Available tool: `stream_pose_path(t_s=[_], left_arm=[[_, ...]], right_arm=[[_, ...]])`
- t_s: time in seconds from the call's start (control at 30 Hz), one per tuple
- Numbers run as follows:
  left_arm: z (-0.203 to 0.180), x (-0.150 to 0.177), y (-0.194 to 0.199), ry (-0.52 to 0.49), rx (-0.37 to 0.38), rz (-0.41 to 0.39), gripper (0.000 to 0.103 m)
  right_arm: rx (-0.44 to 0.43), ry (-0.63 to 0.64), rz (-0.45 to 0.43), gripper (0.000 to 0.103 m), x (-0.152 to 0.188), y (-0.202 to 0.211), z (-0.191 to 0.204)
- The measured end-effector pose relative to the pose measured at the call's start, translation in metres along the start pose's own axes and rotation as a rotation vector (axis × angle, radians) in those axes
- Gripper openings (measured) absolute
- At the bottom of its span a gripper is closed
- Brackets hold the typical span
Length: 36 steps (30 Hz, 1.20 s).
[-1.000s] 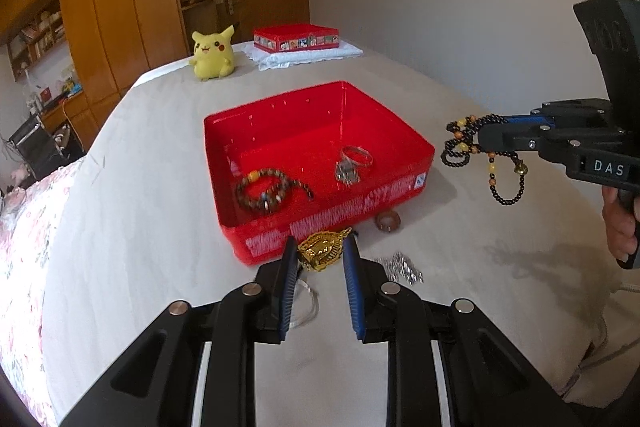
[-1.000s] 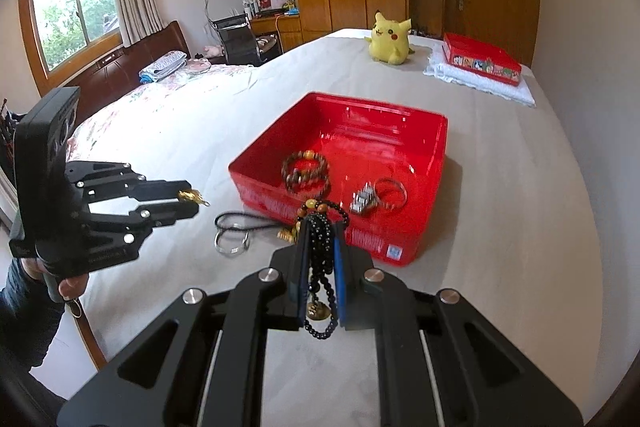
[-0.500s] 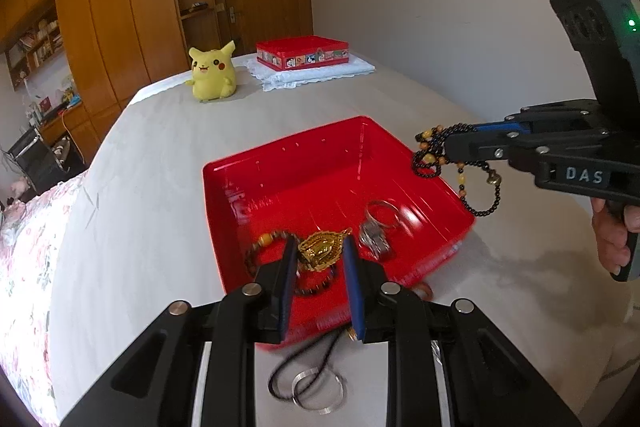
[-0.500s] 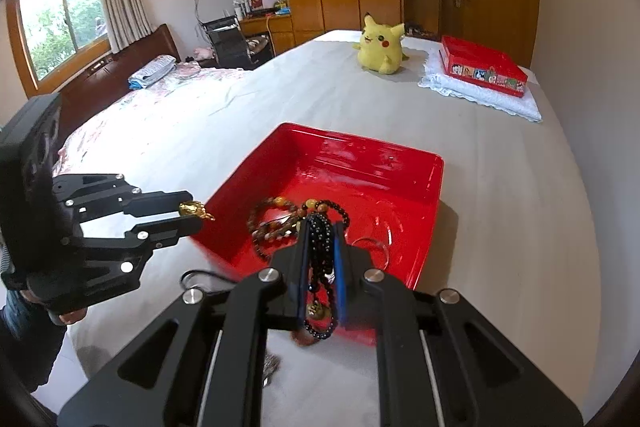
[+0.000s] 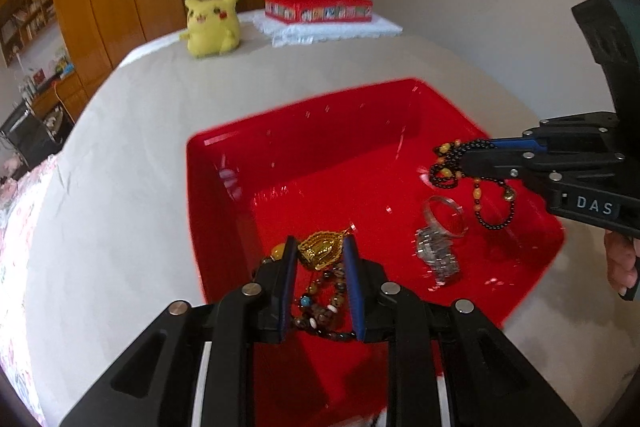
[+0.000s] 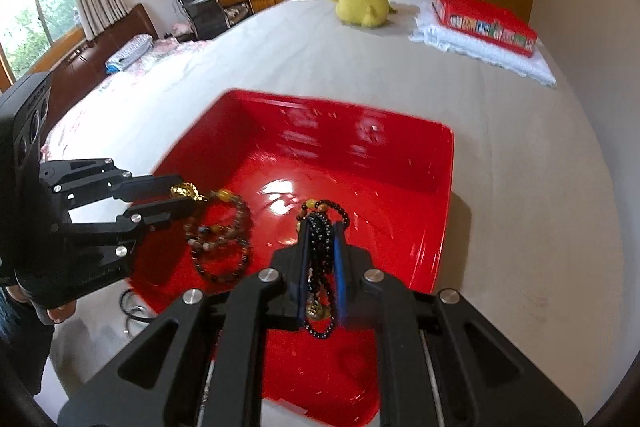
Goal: Organize jewelry
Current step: 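Carry the pendant and necklace into the red tray and open both grippers, then grasp the silver chain with the right gripper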
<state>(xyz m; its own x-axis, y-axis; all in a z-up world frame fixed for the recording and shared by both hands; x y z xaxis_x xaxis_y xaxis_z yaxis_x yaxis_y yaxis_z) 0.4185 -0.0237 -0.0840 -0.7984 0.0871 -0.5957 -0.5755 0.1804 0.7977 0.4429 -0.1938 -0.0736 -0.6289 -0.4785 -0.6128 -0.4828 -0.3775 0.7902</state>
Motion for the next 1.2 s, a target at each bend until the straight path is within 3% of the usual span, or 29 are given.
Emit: stream_pose_path(t_s=[0.2, 0.27, 0.33, 0.6, 0.77, 0.9, 1.13, 1.2], left_arm=[[0.011, 0.006, -0.023, 0.030, -0.027, 0.045, 0.024], [0.010, 0.008, -0.021, 0.018, -0.041, 0.036, 0.031], [0.009, 0.009, -0.018, 0.014, -0.046, 0.028, 0.044], [0.006, 0.011, -0.003, 0.017, -0.049, 0.014, 0.049], [-0.006, 0.015, 0.027, -0.005, -0.049, -0.038, 0.054], [-0.018, 0.027, 0.061, -0.029, -0.051, -0.088, 0.063], [-0.030, 0.058, 0.115, -0.047, -0.038, -0.146, 0.069], [-0.033, 0.069, 0.126, -0.050, -0.033, -0.154, 0.071]], right_arm=[[0.011, 0.015, 0.076, 0.013, 0.007, -0.026, -0.004], [0.038, 0.037, 0.085, 0.016, 0.010, -0.028, -0.001], [0.036, 0.043, 0.089, 0.019, 0.012, -0.027, 0.002], [0.044, 0.038, 0.062, 0.019, 0.019, -0.004, 0.004], [0.042, 0.037, 0.022, 0.020, 0.024, 0.022, 0.010], [0.031, 0.042, -0.024, 0.034, 0.034, 0.049, 0.023], [0.019, 0.081, -0.090, 0.043, 0.069, 0.097, 0.062], [0.020, 0.088, -0.095, 0.051, 0.082, 0.104, 0.073]])
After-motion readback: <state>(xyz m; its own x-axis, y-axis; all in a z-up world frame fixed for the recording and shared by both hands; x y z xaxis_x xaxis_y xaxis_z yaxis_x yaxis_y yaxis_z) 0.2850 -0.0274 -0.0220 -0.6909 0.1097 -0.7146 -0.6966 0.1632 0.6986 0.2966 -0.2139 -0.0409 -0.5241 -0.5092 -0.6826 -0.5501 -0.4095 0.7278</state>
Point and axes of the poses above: each gripper's, at about its wrist camera, not at the fingertips, and y roughly against the way its jaws point, z to its left, x to its underside, the point moved 4 cm from there along -y, roughly the way its jaws point, and after that the axes turned 11 degrees about y, right-handed, at the moved point
